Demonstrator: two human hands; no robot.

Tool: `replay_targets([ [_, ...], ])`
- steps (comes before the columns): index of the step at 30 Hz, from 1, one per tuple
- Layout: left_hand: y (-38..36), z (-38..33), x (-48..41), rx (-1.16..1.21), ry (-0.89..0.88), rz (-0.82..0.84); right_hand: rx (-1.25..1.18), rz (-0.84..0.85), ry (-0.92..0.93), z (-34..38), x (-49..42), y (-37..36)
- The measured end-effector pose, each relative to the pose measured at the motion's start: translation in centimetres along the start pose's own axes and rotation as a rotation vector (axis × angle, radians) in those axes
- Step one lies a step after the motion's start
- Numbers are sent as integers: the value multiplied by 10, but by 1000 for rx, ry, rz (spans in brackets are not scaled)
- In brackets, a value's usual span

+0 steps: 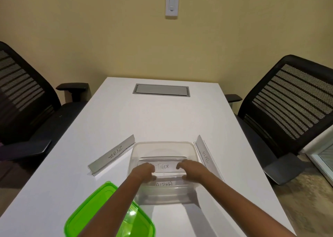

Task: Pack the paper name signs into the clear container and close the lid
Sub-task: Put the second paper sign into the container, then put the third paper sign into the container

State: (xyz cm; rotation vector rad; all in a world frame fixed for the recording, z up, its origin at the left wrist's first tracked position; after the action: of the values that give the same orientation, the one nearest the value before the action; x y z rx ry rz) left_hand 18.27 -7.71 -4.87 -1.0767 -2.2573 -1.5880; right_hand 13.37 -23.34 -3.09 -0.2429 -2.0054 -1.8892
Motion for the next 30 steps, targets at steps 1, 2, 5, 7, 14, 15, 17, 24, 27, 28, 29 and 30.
replay_targets([
  [1, 3, -7, 2, 7, -22, -28, -67, -79, -9, -5, 9, 9],
  [2, 6, -16, 4, 18, -46, -64, -133, -173, -24, -11, 19, 18],
  [5, 14, -50, 16, 75, -154, -264, -316, -446, -130, -37, 49, 36],
  [7, 19, -77, 27, 124, -277, -446, -422, -549, -224, -58, 66, 36],
  [14, -19, -170, 60, 175, -663, -555, -629, -375, -555, -110, 85, -15],
  [15, -30, -179, 61, 163, -670, -520, -627, -310, -562, -111, 85, -24],
  [17, -53, -189, 58, 158, -647, -436, -589, -207, -556, -110, 83, -35],
  [24, -119, -167, 32, 233, -333, -127, -584, -132, -559, -106, 76, -49],
  [27, -128, -153, 23, 373, -219, -54, -618, -148, -606, -109, 74, -53],
  [28, -130, -150, 20, 437, -179, -38, -639, -151, -615, -109, 74, -55],
  [29, -131, -147, 18, 498, -143, -31, -665, -155, -618, -109, 75, -57],
  [30, -131, -146, 15, 547, -111, -33, -690, -158, -615, -108, 75, -58],
])
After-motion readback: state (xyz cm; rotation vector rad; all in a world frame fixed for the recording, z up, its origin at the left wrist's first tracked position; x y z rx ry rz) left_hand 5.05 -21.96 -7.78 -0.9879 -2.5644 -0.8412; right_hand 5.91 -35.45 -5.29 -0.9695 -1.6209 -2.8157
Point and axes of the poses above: each hand's wrist, its own x-axis away from the middle knuckle, its own y-axis out of the back of the hand, z = x × y, the point moved 6 cm from there along -x, towards the middle knuckle, and after that the axes turned 14 degrees about x, right-handed, at the moved point
